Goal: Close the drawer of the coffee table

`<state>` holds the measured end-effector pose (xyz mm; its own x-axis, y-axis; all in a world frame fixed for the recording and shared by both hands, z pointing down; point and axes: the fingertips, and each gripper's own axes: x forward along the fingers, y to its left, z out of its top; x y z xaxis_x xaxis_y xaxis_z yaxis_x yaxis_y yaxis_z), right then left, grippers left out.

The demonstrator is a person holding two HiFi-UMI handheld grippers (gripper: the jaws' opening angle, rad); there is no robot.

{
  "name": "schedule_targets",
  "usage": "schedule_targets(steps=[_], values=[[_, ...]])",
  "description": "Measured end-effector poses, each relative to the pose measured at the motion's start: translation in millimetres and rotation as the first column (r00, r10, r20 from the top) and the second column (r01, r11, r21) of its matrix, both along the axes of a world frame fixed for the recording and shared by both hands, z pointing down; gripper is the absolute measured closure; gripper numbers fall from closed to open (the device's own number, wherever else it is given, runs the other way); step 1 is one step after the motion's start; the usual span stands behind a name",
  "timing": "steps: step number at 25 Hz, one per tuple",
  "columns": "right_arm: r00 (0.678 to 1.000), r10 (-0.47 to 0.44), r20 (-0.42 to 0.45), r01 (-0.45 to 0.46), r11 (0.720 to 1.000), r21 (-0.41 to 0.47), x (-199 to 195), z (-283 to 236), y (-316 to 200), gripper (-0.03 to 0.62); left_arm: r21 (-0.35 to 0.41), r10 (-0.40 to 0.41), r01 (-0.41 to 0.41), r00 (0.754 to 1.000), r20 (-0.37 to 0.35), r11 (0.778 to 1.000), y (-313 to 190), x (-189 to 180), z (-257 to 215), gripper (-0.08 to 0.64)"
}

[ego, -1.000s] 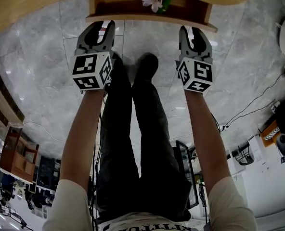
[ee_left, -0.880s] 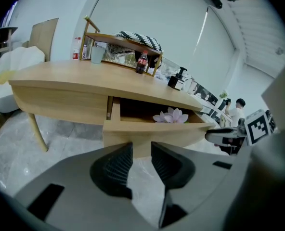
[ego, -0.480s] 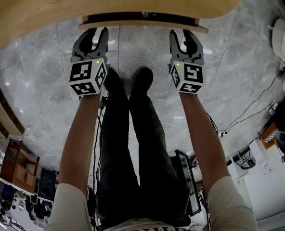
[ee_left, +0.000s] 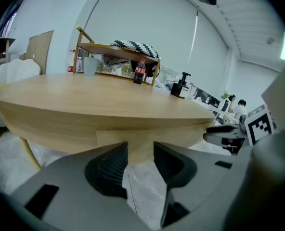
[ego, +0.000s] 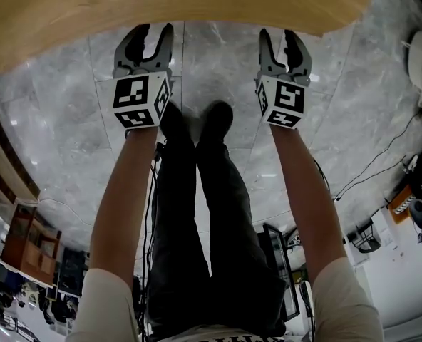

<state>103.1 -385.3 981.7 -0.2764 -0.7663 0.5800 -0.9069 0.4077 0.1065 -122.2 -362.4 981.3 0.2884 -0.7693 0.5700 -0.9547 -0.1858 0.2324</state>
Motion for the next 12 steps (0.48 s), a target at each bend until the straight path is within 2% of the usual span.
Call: schedule_targets(steps=[4, 12], values=[[1.000, -0.014, -0.018, 0.015, 1.000, 0.027, 0.9, -2.4, -9.1, 0.385, 0.028, 0.018, -0.019, 0.999, 0.031, 0.999, -9.0, 1.0, -2.8, 0.391], [1.000, 0.005, -0.004, -0.005, 0.998, 0.065, -3.5, -0.2, -20.6, 0.382, 0.081, -0.012, 0.007, 0.998, 0.058, 0.997, -20.5, -5.3, 0.2, 0.391]])
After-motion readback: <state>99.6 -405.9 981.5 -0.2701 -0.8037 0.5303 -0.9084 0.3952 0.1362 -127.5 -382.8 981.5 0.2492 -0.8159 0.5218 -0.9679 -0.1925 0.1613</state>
